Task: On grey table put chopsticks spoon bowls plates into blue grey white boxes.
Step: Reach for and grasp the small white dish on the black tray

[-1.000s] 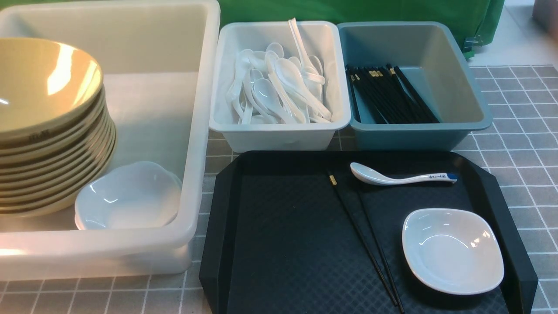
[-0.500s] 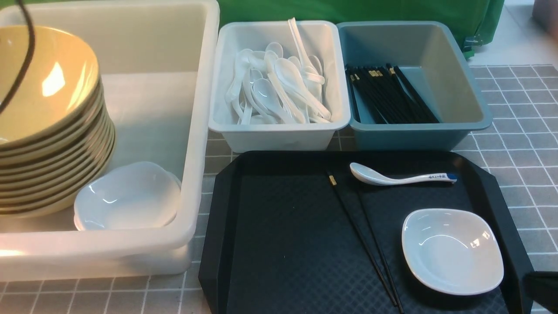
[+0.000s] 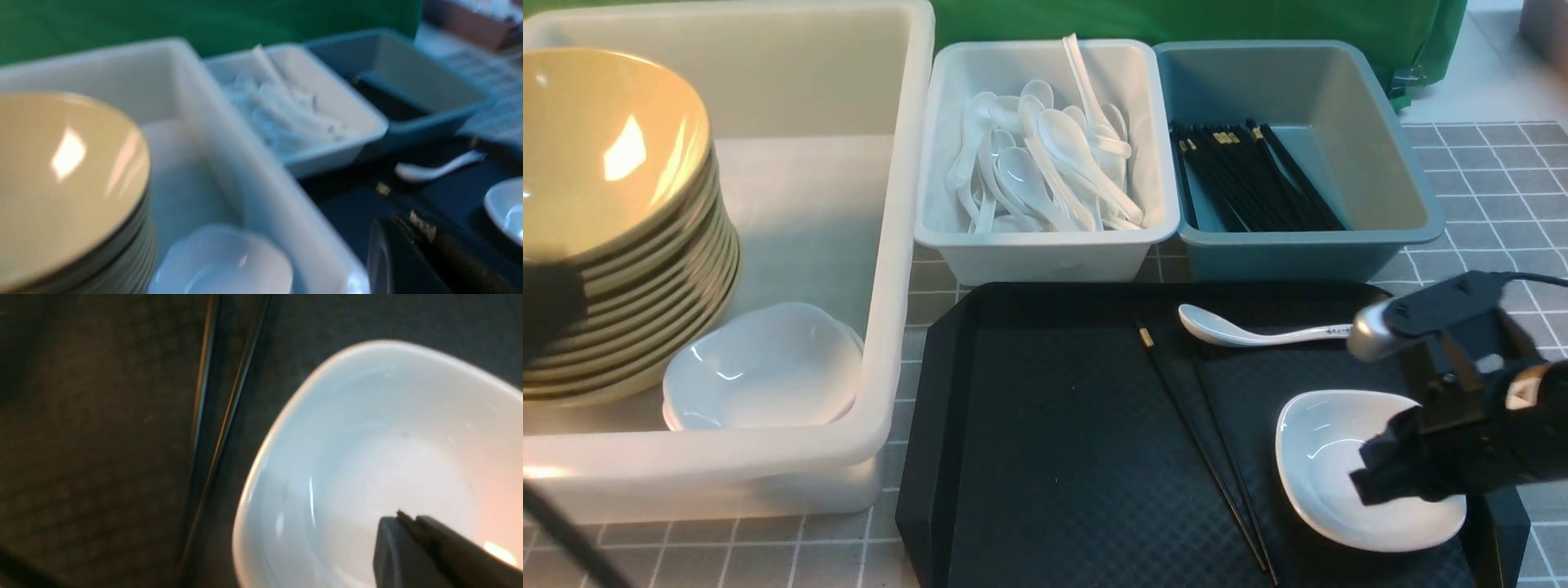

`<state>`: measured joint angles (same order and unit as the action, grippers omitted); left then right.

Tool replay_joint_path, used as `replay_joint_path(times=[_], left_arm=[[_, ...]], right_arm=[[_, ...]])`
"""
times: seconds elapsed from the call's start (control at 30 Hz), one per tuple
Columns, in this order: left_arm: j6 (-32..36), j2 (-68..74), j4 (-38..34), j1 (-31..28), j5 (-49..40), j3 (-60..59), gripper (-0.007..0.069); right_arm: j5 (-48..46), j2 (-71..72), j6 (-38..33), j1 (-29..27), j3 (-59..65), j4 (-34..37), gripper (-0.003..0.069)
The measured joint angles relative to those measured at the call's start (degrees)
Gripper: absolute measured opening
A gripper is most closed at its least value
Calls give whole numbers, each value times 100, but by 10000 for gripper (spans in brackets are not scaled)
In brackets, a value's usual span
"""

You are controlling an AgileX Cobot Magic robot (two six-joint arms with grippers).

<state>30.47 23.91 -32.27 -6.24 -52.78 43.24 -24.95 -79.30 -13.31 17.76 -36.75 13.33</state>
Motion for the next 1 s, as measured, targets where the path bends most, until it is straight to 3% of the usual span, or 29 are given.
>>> replay_joint_path(times=[0.13, 0.3, 0.5, 0.63, 0.77, 0.9, 1.0], left_arm=[[-315, -377, 163, 4, 5, -784, -10], [-95, -411, 294, 4, 366, -1382, -8], [131, -417, 288, 4, 775, -1474, -8], [176, -422, 270, 4, 1037, -1524, -8], [188, -422, 169, 4, 1526, -1862, -8], [188, -422, -70, 46, 1881, -2179, -8], [226, -422, -133, 148, 2096, -2199, -8]], right_arm=[[520, -510, 47, 364, -36, 0, 69], [1189, -981, 143, 1058, -125, 22, 69], [526, -884, 214, 1394, -761, 45, 83], [-195, -434, 303, 1180, -1238, 33, 124], [-1009, -306, 314, 403, -1253, -178, 253], [-1009, -540, 306, -225, -959, -307, 383], [-730, -808, 208, -310, -904, -306, 424]])
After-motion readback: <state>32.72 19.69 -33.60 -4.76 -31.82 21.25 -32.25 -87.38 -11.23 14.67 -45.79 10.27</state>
